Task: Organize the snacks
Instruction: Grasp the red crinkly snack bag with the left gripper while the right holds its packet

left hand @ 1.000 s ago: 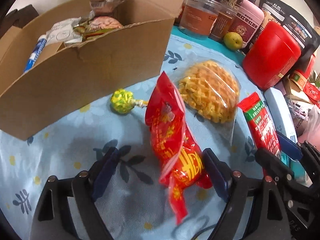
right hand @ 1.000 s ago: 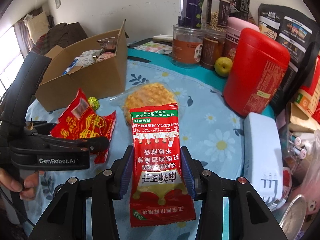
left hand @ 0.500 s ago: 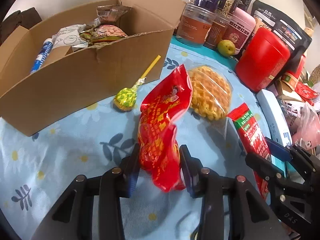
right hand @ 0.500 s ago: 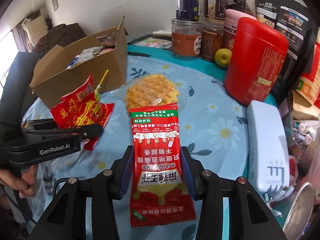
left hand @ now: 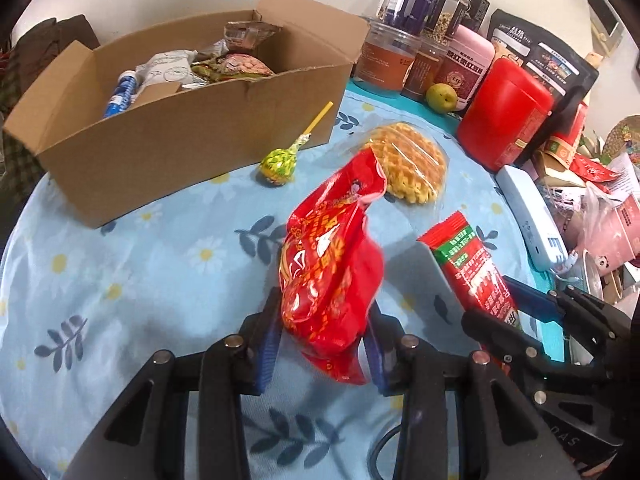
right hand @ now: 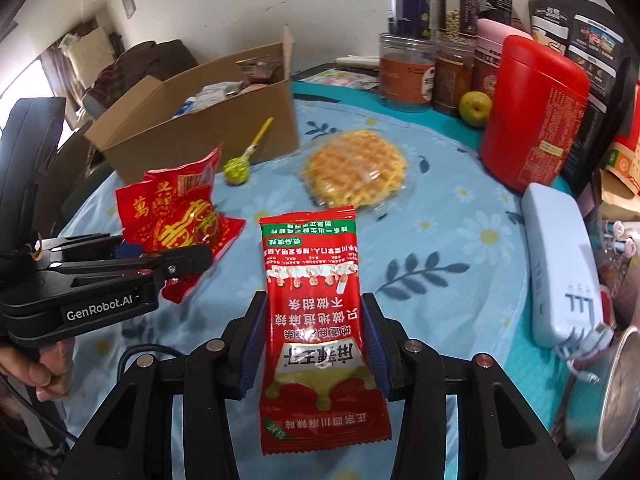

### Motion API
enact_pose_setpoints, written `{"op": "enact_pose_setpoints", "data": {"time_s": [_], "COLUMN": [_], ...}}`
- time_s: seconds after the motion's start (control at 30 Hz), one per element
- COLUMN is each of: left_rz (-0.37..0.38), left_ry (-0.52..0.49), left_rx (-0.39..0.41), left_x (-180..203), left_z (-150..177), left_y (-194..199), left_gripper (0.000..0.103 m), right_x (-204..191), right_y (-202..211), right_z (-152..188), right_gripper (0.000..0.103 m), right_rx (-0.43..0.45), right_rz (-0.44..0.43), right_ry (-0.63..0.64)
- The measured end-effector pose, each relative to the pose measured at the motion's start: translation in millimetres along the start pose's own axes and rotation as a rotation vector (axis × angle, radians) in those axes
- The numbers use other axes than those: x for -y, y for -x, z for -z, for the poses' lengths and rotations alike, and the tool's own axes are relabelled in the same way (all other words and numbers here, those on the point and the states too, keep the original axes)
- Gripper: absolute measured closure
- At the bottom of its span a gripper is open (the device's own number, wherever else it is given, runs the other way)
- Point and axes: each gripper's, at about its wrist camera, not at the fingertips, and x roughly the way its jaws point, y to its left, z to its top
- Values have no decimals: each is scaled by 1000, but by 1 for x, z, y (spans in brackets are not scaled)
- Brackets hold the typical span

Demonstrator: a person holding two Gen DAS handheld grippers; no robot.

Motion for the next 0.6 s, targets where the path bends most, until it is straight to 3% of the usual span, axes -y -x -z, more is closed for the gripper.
{"op": "enact_pose_setpoints", "data": {"time_s": [0.23,0.47,0.6], "left_rz": [-3,41,11], "left_ry": [-8,-6,-2], "left_rx": [40,-53,-20], "left_x": [-6,-17,-18], "left_z": [15,24,21], "left_y": [19,-6,-6], "left_gripper": [67,67,65], "right_x": [-18,-34,-37], "right_y": [11,12,14], "right_z": [7,16,21], "right_gripper": [58,58,58], "right_rx": [17,14,5], "right_rz": [-19,-15,-2], "right_ry": [23,50,51]}}
